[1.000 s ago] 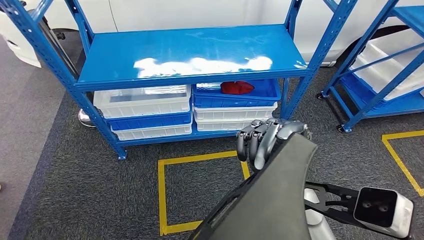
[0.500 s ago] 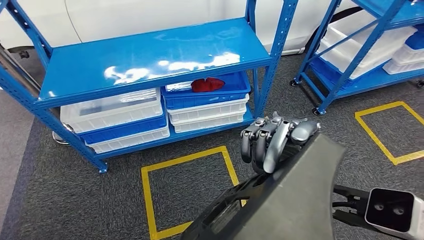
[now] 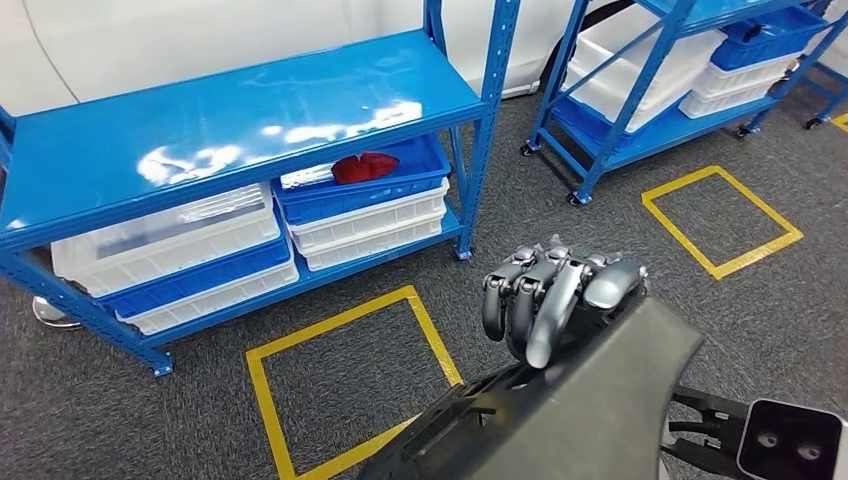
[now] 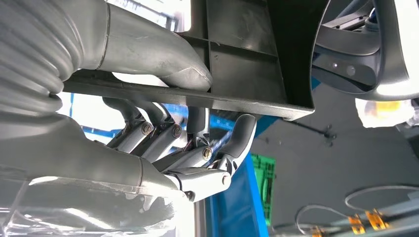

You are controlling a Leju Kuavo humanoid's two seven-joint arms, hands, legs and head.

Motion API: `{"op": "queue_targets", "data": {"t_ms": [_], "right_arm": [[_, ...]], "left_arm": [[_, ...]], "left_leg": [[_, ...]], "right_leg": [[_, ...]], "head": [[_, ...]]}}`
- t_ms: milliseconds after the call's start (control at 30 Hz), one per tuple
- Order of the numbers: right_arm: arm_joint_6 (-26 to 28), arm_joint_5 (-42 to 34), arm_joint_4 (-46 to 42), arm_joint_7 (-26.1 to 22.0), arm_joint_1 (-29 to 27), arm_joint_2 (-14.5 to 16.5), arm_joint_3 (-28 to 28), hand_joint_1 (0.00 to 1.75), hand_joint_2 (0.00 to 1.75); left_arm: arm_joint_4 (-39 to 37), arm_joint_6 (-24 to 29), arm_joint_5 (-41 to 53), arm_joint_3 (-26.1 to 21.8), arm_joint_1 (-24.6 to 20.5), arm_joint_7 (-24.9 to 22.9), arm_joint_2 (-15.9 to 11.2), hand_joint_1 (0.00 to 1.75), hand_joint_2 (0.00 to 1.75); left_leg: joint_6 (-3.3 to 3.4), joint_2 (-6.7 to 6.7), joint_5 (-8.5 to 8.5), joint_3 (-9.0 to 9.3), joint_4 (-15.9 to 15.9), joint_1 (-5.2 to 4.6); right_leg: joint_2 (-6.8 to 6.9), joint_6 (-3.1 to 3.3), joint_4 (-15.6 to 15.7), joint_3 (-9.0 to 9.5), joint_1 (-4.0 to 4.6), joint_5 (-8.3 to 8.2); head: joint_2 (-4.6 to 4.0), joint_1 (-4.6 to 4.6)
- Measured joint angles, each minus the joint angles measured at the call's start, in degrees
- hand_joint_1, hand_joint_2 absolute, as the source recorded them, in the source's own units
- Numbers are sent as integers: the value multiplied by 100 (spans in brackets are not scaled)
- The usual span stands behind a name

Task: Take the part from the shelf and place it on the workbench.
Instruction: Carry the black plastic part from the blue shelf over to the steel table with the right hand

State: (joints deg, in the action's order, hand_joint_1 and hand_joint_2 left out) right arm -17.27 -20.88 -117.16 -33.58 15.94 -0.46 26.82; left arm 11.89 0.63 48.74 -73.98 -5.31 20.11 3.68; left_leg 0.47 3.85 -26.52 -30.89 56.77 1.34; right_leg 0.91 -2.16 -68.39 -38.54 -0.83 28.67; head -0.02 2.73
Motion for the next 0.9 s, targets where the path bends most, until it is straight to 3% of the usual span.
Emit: {"op": "queue_targets", "data": {"t_ms": [67,100,133,200,267,333,400,433,467,500,567,633,700,767,833,900], "right_arm": [[32,94,-7,-40,-12,-1,-17,175,175],[55,146,-8,-67,-19,-3,-27,175,175],[81,199,-8,-97,-33,-5,-37,175,175],[148,317,-8,-156,-67,-14,-57,175,175],[236,450,-7,-205,-85,-21,-74,175,175],[327,516,0,-225,-82,-27,-84,175,175],[323,380,71,-171,-1,-48,-142,175,175],[257,250,165,-104,109,-66,-224,175,175],[154,114,293,-20,261,-85,-348,175,175],[38,15,427,70,437,-98,-494,175,175],[-158,-62,657,241,773,-106,-786,175,175],[-249,-48,793,386,1021,-102,-978,175,175],[-265,-28,861,508,1165,-100,-1092,175,175],[-246,-16,902,597,1270,-101,-1168,175,175],[-228,-12,959,638,1359,-101,-1209,175,175],[-222,-21,1049,648,1389,-101,-1229,175,175]], "left_arm": [[0,-27,43,4,-6,-31,16,0,0],[0,-38,62,8,-6,-51,26,0,0],[0,-48,82,11,-6,-77,34,0,0],[0,-64,108,21,-17,-122,64,0,0],[-1,-85,127,34,-32,-160,104,0,0],[-2,-104,139,42,-20,-193,136,0,0],[-3,-121,161,44,8,-208,154,0,0],[-4,-132,178,48,13,-208,164,0,0],[-4,-144,201,55,6,-203,177,0,0],[-4,-156,222,65,-8,-196,192,0,0],[-4,-180,256,90,-36,-175,227,0,0],[-4,-198,274,113,-46,-155,267,0,0],[-7,-203,294,142,-55,-136,318,0,0],[-11,-199,325,178,-70,-126,366,0,0],[-13,-192,355,199,-64,-128,394,0,0],[-14,-191,364,203,-44,-142,411,0,0]], "left_leg": [[-50,105,-27,23,15,-25],[-81,157,-40,30,23,-40],[-114,210,-49,35,27,-56],[-180,280,-73,45,32,-55],[-230,76,-252,-29,243,-32],[-244,-222,-639,-322,919,-18],[-239,-320,-898,-665,1646,-20],[-232,-336,-864,-728,1760,-20],[-220,-350,-716,-683,1638,-18],[-205,-397,-491,-540,1306,-14],[-170,-627,-162,-213,546,3],[-132,-773,-102,-91,226,-5],[-68,-686,-71,-95,194,-14],[13,-557,-18,-94,144,3],[60,-417,5,-97,114,1],[69,-270,2,-107,116,-10]], "right_leg": [[233,68,767,393,40,-260],[298,119,964,482,65,-303],[301,171,1028,496,91,-298],[168,255,1039,470,89,-327],[50,330,1075,468,63,-366],[-74,385,1088,453,61,-393],[-223,410,1080,431,81,-409],[-305,412,1071,424,87,-415],[-389,407,1055,420,90,-420],[-470,396,1033,417,89,-422],[-605,349,967,386,89,-417],[-715,269,931,322,77,-435],[-794,185,939,271,61,-473],[-595,132,788,179,71,-375],[-277,90,225,-85,65,-60],[-161,47,-453,-403,32,213]], "head": [[0,0],[0,0],[-1,0],[0,0],[1,0],[1,1],[1,1],[1,0],[1,0],[1,0],[2,0],[1,1],[0,1],[1,-1],[1,-1],[1,-1]]}}
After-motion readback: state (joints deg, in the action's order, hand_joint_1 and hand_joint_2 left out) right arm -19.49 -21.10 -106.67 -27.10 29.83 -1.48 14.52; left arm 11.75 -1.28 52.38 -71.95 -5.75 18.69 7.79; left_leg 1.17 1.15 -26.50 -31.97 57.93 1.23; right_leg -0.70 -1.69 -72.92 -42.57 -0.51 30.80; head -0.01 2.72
